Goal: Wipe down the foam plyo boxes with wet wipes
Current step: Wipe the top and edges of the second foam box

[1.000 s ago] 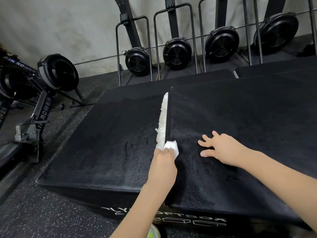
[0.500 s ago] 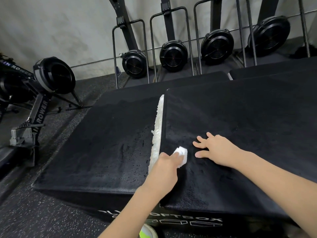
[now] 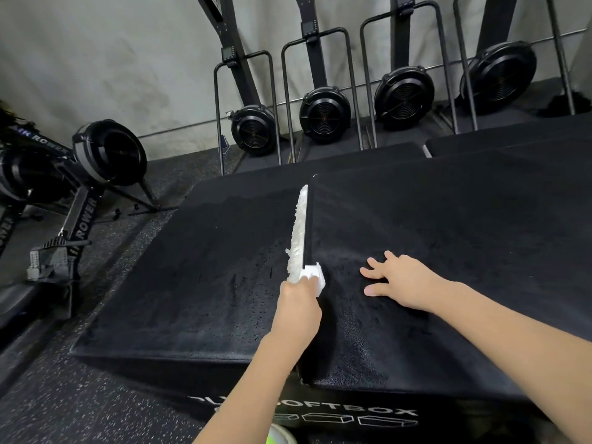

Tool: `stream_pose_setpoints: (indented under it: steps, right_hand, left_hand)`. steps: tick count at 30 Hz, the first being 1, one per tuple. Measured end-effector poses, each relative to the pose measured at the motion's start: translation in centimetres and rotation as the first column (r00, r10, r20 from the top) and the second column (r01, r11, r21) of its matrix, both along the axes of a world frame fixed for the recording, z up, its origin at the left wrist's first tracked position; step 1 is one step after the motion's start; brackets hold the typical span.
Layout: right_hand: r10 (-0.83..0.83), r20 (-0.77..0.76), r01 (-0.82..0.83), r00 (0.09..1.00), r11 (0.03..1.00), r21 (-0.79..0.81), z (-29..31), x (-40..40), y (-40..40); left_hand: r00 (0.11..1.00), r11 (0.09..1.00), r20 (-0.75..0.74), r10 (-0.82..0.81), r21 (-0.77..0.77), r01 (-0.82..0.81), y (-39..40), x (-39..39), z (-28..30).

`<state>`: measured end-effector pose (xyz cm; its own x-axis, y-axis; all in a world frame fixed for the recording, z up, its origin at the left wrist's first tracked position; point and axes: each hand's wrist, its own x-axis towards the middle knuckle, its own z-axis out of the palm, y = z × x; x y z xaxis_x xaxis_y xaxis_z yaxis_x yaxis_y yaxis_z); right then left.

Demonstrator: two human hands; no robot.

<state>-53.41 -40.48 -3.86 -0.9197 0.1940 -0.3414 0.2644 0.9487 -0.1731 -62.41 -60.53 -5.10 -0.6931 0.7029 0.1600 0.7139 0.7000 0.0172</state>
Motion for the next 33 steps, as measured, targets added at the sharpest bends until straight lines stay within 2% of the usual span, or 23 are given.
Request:
stream_pose_setpoints:
  steps: [2, 5, 10, 13, 16, 19, 20, 25, 30, 32, 33]
  right_hand:
    - [0.001, -0.001, -0.001, 1.000, 1.000, 0.009, 0.2, 0.1, -0.1]
    - [0.023, -0.003, -0.023, 1.000, 0.999, 0.031, 0.1, 0.3, -0.2]
    - [0.021, -0.010, -0.021, 1.000, 1.000, 0.019, -0.2, 0.4, -0.1]
    - [0.029, -0.001, -0.029, 1.000, 0.999, 0.029, -0.2, 0.4, 0.0]
    - [0.042, 0.003, -0.042, 0.999, 0.998, 0.043, -0.2, 0.2, 0.0]
    - [0.061, 0.006, -0.061, 0.998, 0.995, 0.082, -0.4, 0.2, 0.0]
    - [0.063, 0.008, -0.063, 0.998, 0.994, 0.089, -0.6, 0.2, 0.1]
    - [0.094, 0.014, -0.095, 0.996, 0.983, 0.158, -1.1, 0.2, 0.1]
    - [0.090, 0.007, -0.090, 0.996, 0.989, 0.119, -0.9, 0.0, 0.3]
    - [0.106, 0.010, -0.107, 0.994, 0.986, 0.126, -1.1, -0.3, 0.5]
    - [0.103, 0.011, -0.103, 0.995, 0.988, 0.115, -1.2, -0.4, 0.6]
  left_hand:
    - [0.996, 0.997, 0.081, 0.025, 0.071, -0.031, -1.4, 1.7, -0.1]
    - [0.991, 0.995, 0.115, 0.068, 0.062, -0.076, -3.9, 4.0, -1.4]
    - [0.962, 0.976, 0.239, 0.133, 0.135, -0.169, -6.8, 7.1, -1.4]
    - [0.970, 0.974, 0.214, 0.115, 0.166, -0.152, -6.9, 7.9, -1.1]
    - [0.995, 0.974, 0.038, 0.092, 0.202, -0.098, -5.8, 7.2, -0.9]
    - [0.991, 0.987, 0.100, 0.093, 0.125, -0.105, -4.1, 5.3, -0.8]
    - [0.990, 0.985, 0.118, 0.082, 0.145, -0.099, -3.6, 4.3, -0.8]
    - [0.998, 0.980, -0.037, -0.060, -0.193, 0.051, 1.1, -0.4, 0.0]
    - [0.973, 0.885, -0.160, -0.167, -0.459, 0.077, 4.3, -4.1, 0.8]
    - [0.967, 0.884, -0.168, -0.192, -0.459, 0.095, 5.7, -5.6, 0.5]
    - [0.981, 0.907, -0.143, -0.129, -0.418, 0.058, 6.2, -6.2, 0.6]
